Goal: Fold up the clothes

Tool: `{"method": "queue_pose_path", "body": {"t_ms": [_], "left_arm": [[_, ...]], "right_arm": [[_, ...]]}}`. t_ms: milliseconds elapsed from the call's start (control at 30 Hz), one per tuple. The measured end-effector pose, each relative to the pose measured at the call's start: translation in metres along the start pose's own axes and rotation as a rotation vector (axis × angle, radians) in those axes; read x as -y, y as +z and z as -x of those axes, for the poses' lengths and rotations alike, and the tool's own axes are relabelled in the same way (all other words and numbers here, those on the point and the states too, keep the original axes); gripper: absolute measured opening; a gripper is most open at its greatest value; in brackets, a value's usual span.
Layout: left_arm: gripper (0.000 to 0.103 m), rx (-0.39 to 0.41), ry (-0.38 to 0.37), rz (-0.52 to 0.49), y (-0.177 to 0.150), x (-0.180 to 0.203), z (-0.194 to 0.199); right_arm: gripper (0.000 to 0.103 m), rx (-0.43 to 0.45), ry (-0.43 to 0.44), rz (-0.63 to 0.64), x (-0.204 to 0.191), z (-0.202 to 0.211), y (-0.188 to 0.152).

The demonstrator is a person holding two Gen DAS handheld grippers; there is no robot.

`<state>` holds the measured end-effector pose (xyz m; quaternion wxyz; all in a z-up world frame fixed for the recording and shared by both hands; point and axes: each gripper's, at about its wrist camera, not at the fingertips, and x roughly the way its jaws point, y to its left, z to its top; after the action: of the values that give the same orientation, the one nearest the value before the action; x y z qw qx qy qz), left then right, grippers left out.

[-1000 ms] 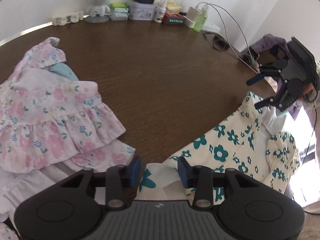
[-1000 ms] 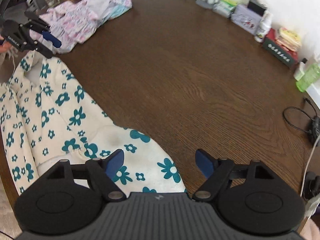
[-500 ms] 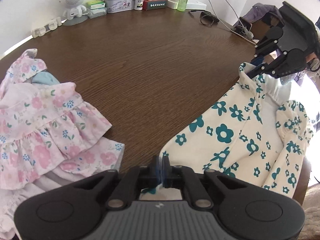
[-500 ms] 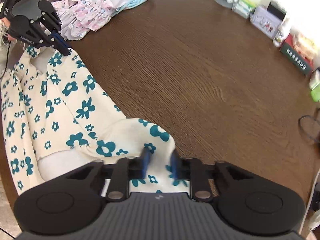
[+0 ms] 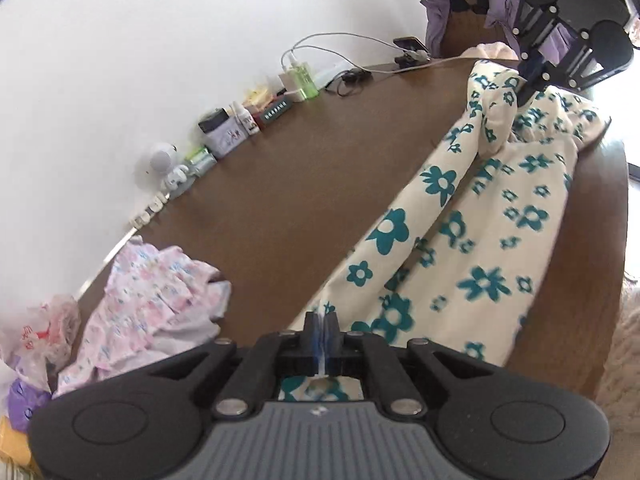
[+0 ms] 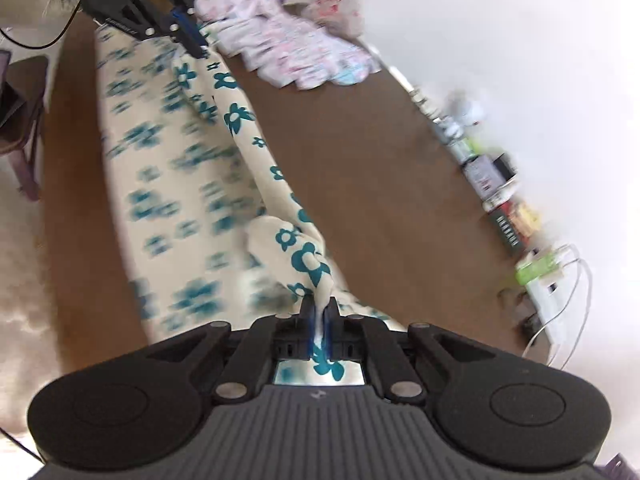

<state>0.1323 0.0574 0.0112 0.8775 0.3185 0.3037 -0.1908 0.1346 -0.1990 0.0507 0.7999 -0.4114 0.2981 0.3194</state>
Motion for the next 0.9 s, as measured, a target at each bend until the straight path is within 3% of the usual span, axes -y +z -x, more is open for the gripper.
{"method": "queue_pose_path", "body": {"t_ms": [133,200,300,367,433,467,500,533,700,833,900], "left_arm": [[0.003,-0.009,-0.002,0.051,-0.012,0.010,0.003],[0.008,-0.014,0.012,0.056,-0.011,0.010,0.004],[0.020,-0.016,0.024,0.037,-0.009,0.010,0.004],[0.035,-0.019,0.024,0.012,-0.009,0.012,0.003],[0.035,-0.024,0.029,-0.022,-0.008,0.015,-0.002],[0.028,-0.026,0.032,-0.036,-0.007,0.016,-0.005],[0.012,-0.025,0.036,-0.048,-0.006,0.016,-0.007],[0.002,-0.021,0.044,-0.058,-0.004,0.017,-0.007],[0.001,0.076,0.152,-0.098,0.007,0.015,0.017],[0.002,0.046,0.138,-0.194,-0.003,0.040,0.026],[0.003,0.011,0.132,-0.194,-0.014,0.050,0.018]], "right_arm": [[0.004,0.013,-0.020,-0.046,-0.034,0.007,-0.010],[0.004,0.011,-0.037,-0.054,-0.039,0.007,-0.014],[0.010,0.009,-0.034,-0.084,-0.039,0.004,-0.016],[0.016,0.018,-0.034,-0.107,-0.037,0.004,-0.018],[0.018,0.027,-0.038,-0.135,-0.034,0.002,-0.019],[0.018,0.028,-0.044,-0.149,-0.033,0.001,-0.019],[0.015,0.028,-0.053,-0.161,-0.032,0.000,-0.019],[0.003,0.031,-0.067,-0.171,-0.030,0.001,-0.018],[0.002,0.087,-0.190,-0.186,-0.021,0.022,-0.013],[0.002,0.054,-0.157,-0.094,-0.042,0.028,-0.016],[0.002,0.023,-0.128,-0.065,-0.055,0.020,-0.020]]}}
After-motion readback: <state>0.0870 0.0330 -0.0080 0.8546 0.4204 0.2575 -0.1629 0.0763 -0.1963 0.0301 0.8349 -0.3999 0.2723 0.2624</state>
